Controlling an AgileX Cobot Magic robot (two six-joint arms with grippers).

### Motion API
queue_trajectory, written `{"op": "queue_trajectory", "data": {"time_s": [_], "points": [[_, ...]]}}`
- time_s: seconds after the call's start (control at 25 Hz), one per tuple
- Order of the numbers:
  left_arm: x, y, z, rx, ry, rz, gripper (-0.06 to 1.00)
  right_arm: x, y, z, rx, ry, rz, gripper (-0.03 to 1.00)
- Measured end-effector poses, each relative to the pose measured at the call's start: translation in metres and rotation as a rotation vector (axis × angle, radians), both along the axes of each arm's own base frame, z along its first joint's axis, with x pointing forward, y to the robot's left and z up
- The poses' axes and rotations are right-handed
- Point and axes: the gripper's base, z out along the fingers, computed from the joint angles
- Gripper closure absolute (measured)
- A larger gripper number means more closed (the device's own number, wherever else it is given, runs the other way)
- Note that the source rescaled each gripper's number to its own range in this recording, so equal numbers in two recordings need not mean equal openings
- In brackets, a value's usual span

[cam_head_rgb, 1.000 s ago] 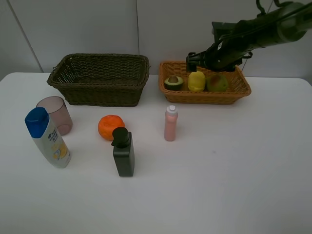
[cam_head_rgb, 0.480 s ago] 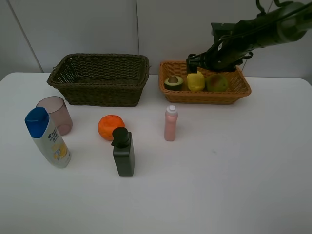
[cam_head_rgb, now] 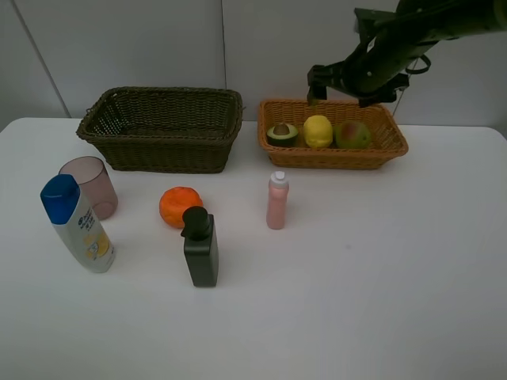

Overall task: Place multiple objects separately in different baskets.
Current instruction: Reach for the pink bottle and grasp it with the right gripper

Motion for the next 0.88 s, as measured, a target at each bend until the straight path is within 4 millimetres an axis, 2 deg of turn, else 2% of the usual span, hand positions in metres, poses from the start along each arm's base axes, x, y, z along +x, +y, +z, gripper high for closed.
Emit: {"op": "queue_trajectory", "data": {"time_s": [0.12,0.28,0.64,0.88], "points": [[0.000,0.000,0.000,0.000,0.000,0.000,-0.05,-0.014,0.011,0.019,0.016,0.017,0.022,-0.03],[0.000,0.000,0.000,0.000,0.000,0.000,-0.05,-0.029,0.030,0.029,0.053,0.056,0.053,-0.03],[0.000,0.000,0.000,0.000,0.000,0.000,-0.05,-0.064,0.084,0.026,0.051,0.164,0.093,-0.03],[0.000,0.000,0.000,0.000,0.000,0.000,-0.05,-0.081,0.101,0.023,-0.012,0.195,0.020,-0.03]]}}
